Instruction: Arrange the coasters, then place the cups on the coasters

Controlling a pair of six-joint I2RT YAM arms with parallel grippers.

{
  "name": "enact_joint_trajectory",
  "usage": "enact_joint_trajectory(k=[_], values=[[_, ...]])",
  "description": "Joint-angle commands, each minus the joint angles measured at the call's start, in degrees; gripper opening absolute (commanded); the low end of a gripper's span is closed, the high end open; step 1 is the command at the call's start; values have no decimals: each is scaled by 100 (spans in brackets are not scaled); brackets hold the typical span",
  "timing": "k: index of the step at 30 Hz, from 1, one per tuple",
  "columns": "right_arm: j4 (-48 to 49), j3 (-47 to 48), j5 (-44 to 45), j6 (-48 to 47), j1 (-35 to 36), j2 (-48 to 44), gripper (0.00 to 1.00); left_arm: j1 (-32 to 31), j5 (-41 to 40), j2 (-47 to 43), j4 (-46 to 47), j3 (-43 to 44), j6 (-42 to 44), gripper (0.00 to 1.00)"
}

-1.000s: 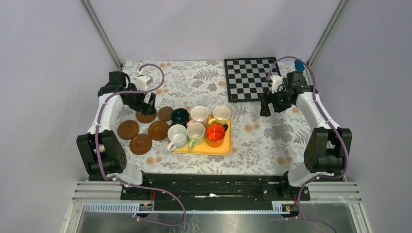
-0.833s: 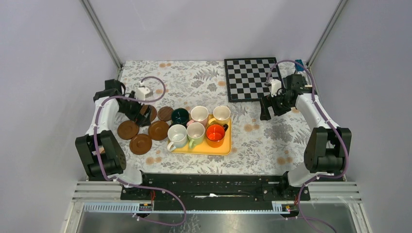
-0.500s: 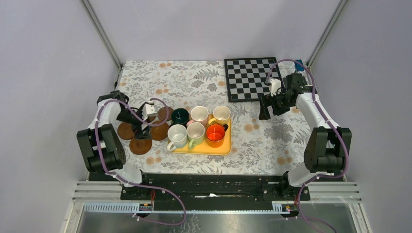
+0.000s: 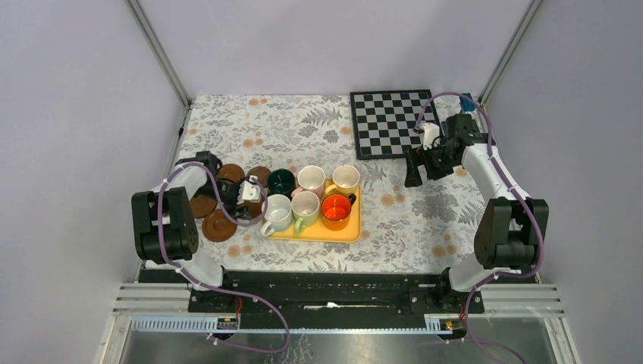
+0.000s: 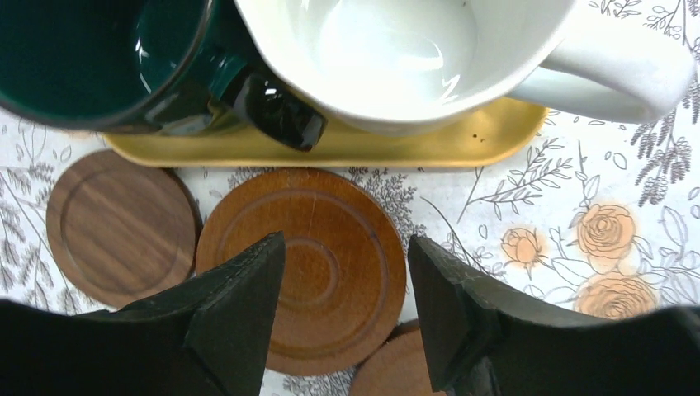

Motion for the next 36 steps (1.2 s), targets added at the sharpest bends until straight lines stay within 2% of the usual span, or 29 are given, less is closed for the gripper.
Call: enact_joint_trajectory(k=[1,16,21,29,36], values=[[-114,188,79,71,10,-24,98,-203,199,117,488,-134,427,62],[-27,21,301,190,16,-243,98,-605,-52,439,876,-274,612,63],[9,16,338,203,9,-224,98,-812,-269,530,882,-182,368,67],[20,-15,403,182,9,-285,98,-1172,-669,593,1043,-180,109,67],[72,-121,496,110,9,-340,98,-1490,-688,680,1096,11,-255,68]])
